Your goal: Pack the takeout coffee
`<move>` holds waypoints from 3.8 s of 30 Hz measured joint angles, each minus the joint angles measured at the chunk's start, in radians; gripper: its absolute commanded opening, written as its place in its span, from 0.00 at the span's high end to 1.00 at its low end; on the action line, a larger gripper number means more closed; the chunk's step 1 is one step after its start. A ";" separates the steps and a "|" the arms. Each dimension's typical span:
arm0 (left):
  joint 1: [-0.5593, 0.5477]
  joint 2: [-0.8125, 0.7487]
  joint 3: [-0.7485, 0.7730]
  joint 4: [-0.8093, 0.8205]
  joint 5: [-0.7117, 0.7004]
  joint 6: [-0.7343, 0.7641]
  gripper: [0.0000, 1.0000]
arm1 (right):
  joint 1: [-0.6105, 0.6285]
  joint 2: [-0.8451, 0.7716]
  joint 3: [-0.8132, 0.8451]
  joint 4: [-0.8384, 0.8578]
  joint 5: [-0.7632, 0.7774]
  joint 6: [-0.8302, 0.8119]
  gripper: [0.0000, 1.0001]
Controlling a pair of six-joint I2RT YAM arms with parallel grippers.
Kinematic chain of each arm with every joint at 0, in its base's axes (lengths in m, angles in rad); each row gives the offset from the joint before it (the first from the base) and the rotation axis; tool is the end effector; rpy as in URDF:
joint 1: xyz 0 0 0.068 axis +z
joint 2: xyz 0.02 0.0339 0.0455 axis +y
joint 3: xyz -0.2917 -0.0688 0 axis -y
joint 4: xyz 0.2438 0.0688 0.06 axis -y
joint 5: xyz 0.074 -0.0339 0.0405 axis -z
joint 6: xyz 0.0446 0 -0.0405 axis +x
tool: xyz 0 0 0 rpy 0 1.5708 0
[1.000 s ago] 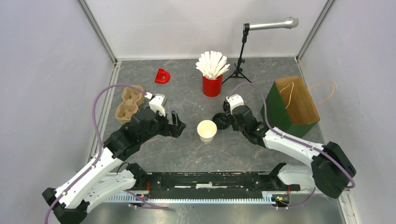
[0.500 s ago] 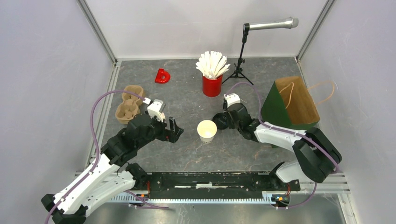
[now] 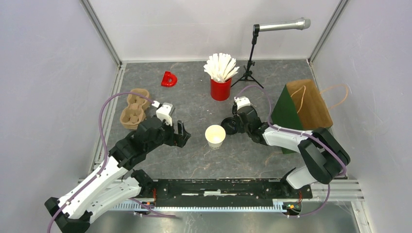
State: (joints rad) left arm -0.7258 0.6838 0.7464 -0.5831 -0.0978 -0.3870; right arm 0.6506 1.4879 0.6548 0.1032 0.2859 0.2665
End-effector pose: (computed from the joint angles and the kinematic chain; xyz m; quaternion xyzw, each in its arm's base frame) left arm 0.1047 -0.0871 0.3140 0.1215 0.8560 -0.2285 0.4475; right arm 0.2394 0.1664 0.1863 -0.1154 0.8981 0.0622 0.4198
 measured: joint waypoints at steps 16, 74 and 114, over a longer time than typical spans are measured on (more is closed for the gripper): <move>0.000 0.007 0.000 -0.014 -0.024 0.000 0.17 | -0.032 0.010 -0.010 0.035 -0.053 0.002 1.00; 0.006 0.795 0.483 0.219 0.266 0.139 0.67 | -0.034 -0.485 0.116 -0.136 -0.334 -0.028 1.00; 0.217 0.509 0.186 0.688 1.030 -0.478 0.98 | -0.006 -0.720 -0.412 1.148 -1.017 -0.545 0.02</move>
State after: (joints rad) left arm -0.5083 1.1927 0.9325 0.1047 0.9318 -0.8654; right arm 0.6445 0.7677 0.2424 1.2510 -0.7307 -0.2787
